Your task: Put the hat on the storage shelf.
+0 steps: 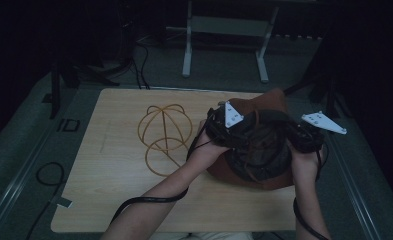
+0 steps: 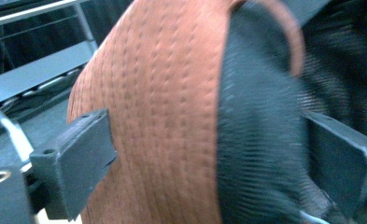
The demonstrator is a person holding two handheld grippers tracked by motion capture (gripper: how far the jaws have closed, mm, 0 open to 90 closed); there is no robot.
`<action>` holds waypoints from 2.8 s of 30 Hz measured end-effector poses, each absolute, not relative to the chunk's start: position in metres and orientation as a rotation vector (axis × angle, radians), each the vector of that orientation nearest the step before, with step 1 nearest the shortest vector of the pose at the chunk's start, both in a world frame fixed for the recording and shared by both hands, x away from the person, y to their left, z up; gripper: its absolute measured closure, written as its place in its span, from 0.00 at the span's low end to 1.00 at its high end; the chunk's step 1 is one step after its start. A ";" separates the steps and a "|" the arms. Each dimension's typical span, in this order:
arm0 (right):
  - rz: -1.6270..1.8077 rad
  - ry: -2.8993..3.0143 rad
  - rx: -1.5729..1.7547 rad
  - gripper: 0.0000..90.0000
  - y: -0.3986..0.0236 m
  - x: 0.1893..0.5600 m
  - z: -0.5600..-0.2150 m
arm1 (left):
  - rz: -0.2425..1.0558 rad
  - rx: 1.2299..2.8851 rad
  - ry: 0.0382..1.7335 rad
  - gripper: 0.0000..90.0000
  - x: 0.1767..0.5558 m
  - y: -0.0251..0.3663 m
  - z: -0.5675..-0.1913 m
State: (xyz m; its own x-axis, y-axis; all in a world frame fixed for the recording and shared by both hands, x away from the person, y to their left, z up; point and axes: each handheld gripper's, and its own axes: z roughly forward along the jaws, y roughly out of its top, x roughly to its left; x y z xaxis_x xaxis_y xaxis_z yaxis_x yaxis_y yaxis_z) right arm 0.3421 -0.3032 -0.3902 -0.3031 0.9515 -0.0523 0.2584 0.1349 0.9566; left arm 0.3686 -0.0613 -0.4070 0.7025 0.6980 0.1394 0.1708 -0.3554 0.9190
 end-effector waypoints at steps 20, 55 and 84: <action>1.212 1.715 1.170 0.93 -0.288 0.332 -0.395 | 0.751 1.919 0.828 0.95 0.390 -0.073 -0.421; 1.357 1.734 0.980 0.49 -0.331 0.259 -0.384 | 0.779 1.723 0.679 0.96 0.378 -0.037 -0.380; 1.522 1.897 0.849 0.49 -0.345 0.280 -0.392 | 0.344 1.502 0.141 0.95 0.367 -0.027 -0.385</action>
